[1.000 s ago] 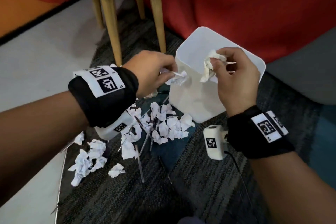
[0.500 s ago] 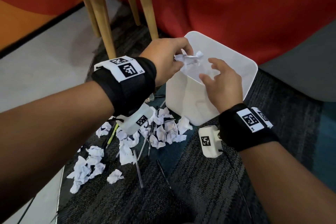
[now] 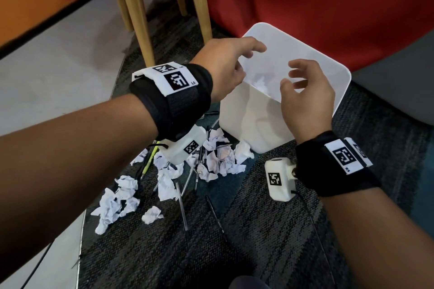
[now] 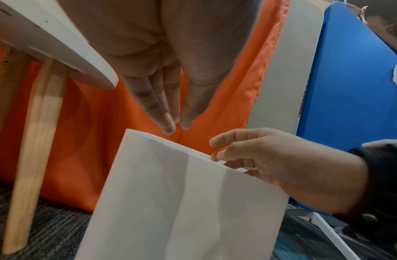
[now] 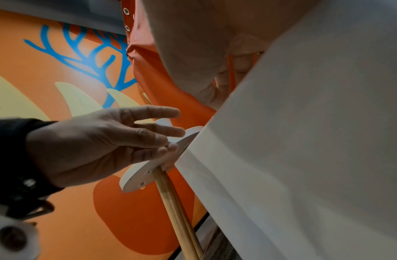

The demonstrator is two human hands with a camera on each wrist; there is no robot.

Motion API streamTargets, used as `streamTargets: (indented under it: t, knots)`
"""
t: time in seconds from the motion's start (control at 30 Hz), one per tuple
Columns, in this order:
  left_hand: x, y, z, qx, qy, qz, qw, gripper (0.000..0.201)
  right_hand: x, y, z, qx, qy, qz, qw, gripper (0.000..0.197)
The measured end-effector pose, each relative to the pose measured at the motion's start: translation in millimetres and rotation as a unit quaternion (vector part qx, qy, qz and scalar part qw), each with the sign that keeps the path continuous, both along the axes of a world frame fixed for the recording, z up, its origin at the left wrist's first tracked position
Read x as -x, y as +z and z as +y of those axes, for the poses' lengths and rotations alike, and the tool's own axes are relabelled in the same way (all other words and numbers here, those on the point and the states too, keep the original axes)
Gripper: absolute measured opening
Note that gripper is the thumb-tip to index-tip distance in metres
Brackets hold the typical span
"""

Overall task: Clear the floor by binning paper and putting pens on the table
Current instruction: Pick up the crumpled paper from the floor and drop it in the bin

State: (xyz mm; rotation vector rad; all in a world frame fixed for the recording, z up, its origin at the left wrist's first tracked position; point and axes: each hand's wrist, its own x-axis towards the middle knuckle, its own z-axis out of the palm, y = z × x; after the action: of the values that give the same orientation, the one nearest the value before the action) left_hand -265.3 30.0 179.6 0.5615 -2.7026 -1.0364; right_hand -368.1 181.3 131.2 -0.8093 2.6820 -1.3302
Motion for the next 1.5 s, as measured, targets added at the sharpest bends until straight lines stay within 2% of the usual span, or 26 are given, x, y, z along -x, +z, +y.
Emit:
streamTargets:
  t: [0.17,0.3,0.4,0.5,0.6,0.73,0.83,0.93,1.03,1.13,1.23,1.37,1.5]
  knots:
    - [-9,-4,-9,0.033,-0.022,0.013,0.999,0.05,-3,2,2,0.008,0.009,0.019,1.0,0.03]
    - [-33,-5,-17,0.046,-0.023,0.033,0.998,0.033,-24,7,3,0.081,0.063,0.144,0.984,0.023]
    - [-62,-18,-23,0.057,-0.013,-0.056,0.997,0.017,-55,0,-2,0.118,0.157,0.173,0.965,0.02]
    - [-95,-46,-26,0.042,-0.018,-0.154,0.987,0.011,-87,-25,-11,0.104,0.231,0.116,0.96,0.021]
    - [-126,-80,-27,0.031,-0.03,-0.234,0.971,0.012,-112,-60,-17,0.041,0.277,0.031,0.959,0.019]
    - [-160,-120,-23,-0.007,-0.036,-0.317,0.948,0.007,-133,-109,-20,-0.126,0.311,-0.026,0.942,0.02]
    - [-182,-149,-19,-0.023,-0.028,-0.367,0.929,0.005,-139,-142,-22,-0.236,0.321,-0.06,0.915,0.022]
    - [-201,-176,-16,-0.051,-0.017,-0.411,0.91,0.006,-140,-167,-23,-0.335,0.325,-0.059,0.882,0.021]
    - [-219,-200,-11,-0.085,-0.019,-0.448,0.89,0.008,-141,-188,-19,-0.414,0.344,-0.057,0.841,0.034]
    - [-233,-215,-2,-0.101,-0.035,-0.46,0.882,0.017,-140,-204,-14,-0.45,0.348,-0.06,0.82,0.049]
    - [-247,-229,9,-0.095,-0.035,-0.461,0.882,0.027,-140,-210,-12,-0.466,0.338,-0.047,0.817,0.056]
    - [-259,-241,21,-0.106,-0.053,-0.503,0.856,0.043,-140,-218,-11,-0.485,0.3,-0.041,0.821,0.052]
    - [-266,-248,29,-0.087,-0.077,-0.497,0.86,0.05,-135,-224,-6,-0.505,0.271,-0.062,0.817,0.045]
